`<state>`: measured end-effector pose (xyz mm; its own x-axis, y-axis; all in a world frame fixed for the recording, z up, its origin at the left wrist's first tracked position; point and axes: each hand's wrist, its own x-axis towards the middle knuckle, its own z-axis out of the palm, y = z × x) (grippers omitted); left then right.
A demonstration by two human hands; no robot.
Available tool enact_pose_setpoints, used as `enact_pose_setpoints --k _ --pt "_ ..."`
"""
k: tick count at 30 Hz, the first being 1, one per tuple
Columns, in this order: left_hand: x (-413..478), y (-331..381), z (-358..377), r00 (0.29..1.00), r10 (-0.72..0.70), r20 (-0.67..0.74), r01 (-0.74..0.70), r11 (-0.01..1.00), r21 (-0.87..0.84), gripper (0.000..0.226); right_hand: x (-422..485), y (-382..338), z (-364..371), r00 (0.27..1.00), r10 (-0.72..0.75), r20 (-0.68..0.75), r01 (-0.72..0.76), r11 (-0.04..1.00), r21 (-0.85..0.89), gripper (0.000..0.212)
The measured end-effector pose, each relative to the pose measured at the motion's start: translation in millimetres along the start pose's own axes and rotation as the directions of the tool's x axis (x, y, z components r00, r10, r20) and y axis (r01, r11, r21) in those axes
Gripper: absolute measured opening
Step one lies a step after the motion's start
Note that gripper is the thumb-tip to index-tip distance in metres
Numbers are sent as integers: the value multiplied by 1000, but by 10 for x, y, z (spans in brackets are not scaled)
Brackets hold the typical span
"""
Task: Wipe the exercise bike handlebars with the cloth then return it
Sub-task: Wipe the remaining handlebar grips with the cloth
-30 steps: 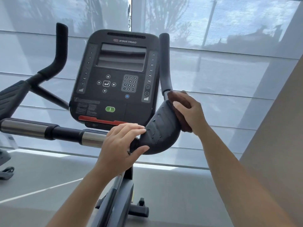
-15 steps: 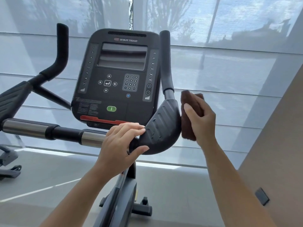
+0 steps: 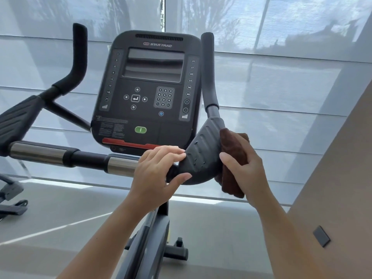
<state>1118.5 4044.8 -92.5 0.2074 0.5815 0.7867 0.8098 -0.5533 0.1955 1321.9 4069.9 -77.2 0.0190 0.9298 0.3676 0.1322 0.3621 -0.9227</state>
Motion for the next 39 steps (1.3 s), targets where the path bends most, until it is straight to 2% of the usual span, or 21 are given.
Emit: enact_pose_setpoints --k 2,4,7,10,11,13,15,21,25,30,33,34,36,39 --pt "0 -6 -1 1000 8 3 -8 1000 3 40 -159 10 56 996 -71 -59 59 982 -179 49" --pt "-4 -15 -16 1000 24 14 -24 1000 12 42 -237 -19 68 990 -126 -56 100 938 -332 53" --pt "-15 -49 -56 997 64 47 -65 998 18 44 -107 -190 -41 968 -249 -14 215 864 -455 52" --pt "-33 -77 -94 996 76 47 -78 996 53 44 365 -421 -85 926 -375 39 324 739 -591 52" --pt "-50 -92 -99 996 74 43 -76 994 73 44 552 -490 -42 931 -349 104 332 697 -636 50" --pt "-109 -129 -97 998 55 27 -57 994 89 44 843 -558 91 946 -193 261 324 589 -740 45" --pt "-178 -166 -82 1000 22 -13 -21 997 75 42 978 -556 187 936 -89 341 340 483 -807 37" --pt "-236 -187 -23 995 -32 -99 35 999 21 36 637 -606 307 874 -174 454 485 361 -796 31" --pt "-238 -180 -28 994 -32 -102 33 999 5 36 185 -618 335 820 -193 539 570 360 -739 36" --pt "-238 -188 -41 997 -35 -72 34 999 -6 38 -71 -649 210 768 -160 620 609 479 -632 38" --pt "-239 -181 -39 996 -48 -74 47 999 -13 38 286 -755 157 852 -236 467 511 567 -646 36" --pt "-239 -180 -35 996 -51 -74 50 999 -11 38 450 -764 169 878 -269 396 477 548 -687 36" --pt "-247 -188 -26 996 -53 -74 52 999 -11 38 693 -731 252 921 -221 320 388 473 -791 34" --pt "-255 -205 -16 996 -53 -65 51 998 -19 37 734 -630 350 931 -128 341 363 398 -843 29"
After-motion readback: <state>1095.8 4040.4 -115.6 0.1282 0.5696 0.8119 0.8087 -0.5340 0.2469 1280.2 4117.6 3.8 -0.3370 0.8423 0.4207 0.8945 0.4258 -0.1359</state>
